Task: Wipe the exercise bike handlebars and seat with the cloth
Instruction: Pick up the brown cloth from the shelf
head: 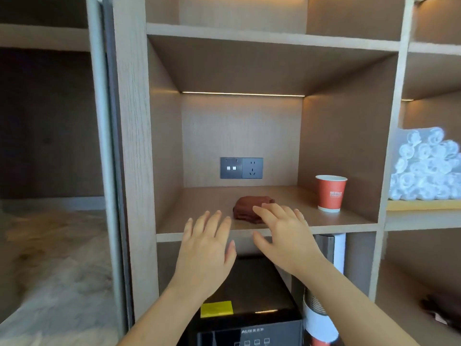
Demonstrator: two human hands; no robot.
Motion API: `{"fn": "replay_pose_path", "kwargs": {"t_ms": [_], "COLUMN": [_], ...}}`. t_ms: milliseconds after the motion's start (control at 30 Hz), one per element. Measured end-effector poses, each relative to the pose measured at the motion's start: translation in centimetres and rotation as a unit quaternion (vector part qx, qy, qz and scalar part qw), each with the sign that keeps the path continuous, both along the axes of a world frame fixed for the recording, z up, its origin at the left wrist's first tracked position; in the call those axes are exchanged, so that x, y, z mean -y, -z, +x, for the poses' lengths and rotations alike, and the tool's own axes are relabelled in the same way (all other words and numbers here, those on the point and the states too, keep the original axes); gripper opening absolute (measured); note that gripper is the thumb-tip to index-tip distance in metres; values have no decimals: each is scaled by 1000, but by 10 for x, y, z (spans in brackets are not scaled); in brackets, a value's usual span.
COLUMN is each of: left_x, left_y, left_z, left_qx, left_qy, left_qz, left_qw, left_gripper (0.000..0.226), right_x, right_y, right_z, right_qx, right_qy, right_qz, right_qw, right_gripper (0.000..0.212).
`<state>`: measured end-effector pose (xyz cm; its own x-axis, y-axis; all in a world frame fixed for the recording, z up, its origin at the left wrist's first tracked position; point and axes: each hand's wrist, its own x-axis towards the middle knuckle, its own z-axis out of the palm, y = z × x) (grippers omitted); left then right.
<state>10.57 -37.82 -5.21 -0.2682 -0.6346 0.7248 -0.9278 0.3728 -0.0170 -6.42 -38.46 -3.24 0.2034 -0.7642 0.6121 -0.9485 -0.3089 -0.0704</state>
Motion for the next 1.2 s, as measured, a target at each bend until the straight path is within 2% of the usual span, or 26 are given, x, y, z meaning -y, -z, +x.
{"fn": "replay_pose_path", "kwargs": {"t_ms": [300, 400, 600, 767, 933, 1000, 1067, 1133, 1200], "left_x": [60, 65, 66, 68, 69, 69, 69, 69, 69], "left_y": [6, 9, 18, 22, 22, 22, 21, 21, 20], "left_z": [-14, -14, -12, -10, -9, -9, -9, -8, -8], "left_qx": [2, 5, 22, 13, 14, 20, 22, 20, 21], "left_qy": [-20, -28, -22, -5, 1, -1, -3, -3, -2], "left_qz": [30, 22, 8, 0, -3, 3, 13, 20, 21], "left_qw": [999, 999, 1000, 1000, 1000, 1000, 1000, 1000, 1000], "left_gripper": [40, 40, 48, 45, 45, 45, 45, 46, 45], "right_x": [85, 97, 91, 68, 49, 50, 59, 72, 84], "right_y": [-1, 3, 8, 10, -3, -16, -31, -39, -36], "right_z": [-4, -5, -21, -44, -55, -46, -31, -15, -4], "right_qx": [-14, 4, 7, 58, 145, 165, 151, 71, -9], "right_qy": [-75, -92, -135, -197, -228, -215, -148, -40, 31], "right_qz": [26, 48, 32, 40, 96, 99, 113, 184, 266], "right_qw": [997, 995, 990, 978, 958, 957, 971, 980, 963], "right_gripper": [50, 49, 42, 37, 24, 26, 38, 55, 66]}}
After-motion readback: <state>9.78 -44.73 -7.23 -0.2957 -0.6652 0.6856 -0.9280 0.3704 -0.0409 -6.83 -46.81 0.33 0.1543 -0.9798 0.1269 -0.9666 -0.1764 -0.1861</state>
